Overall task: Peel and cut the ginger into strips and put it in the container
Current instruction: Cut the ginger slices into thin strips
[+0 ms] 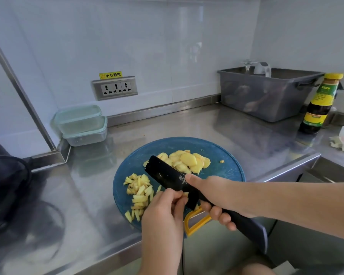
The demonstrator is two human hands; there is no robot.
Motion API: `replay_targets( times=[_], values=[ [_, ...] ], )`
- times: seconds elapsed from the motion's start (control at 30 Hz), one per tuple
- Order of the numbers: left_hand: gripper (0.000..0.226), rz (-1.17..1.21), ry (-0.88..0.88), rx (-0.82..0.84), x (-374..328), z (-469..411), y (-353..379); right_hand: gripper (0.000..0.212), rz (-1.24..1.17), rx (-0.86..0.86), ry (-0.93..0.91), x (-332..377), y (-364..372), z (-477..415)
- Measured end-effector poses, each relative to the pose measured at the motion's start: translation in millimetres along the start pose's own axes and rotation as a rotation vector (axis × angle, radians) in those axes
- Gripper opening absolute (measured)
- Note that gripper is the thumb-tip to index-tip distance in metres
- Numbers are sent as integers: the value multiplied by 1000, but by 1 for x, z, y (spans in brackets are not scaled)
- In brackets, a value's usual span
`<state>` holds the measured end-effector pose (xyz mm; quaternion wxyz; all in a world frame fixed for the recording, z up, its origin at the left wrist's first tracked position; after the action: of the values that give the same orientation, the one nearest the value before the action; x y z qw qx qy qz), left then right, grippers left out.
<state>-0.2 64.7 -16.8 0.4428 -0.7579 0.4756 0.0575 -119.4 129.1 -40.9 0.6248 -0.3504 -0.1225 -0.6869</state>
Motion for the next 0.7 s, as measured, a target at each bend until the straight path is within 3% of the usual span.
replay_targets(
  times=[0.3, 0.7],
  values=[
    [28, -73, 10, 53, -3, -3, 5, 69, -104, 61, -10, -9, -7, 7],
    [16, -122, -37, 113, -7, -1, 3, 67, -114, 129, -90, -2, -25, 15]
  ],
)
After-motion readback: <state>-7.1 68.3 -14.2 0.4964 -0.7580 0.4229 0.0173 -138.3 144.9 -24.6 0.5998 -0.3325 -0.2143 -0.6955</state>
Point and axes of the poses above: each hand's wrist, its own z-axis away from the middle knuckle, its own y-axis out of the palm, x = y × z, the point moved 9 cm from there along -z, towards the middle knuckle, and after that the axes turned 14 degrees about -z, right-handed, at the moved point
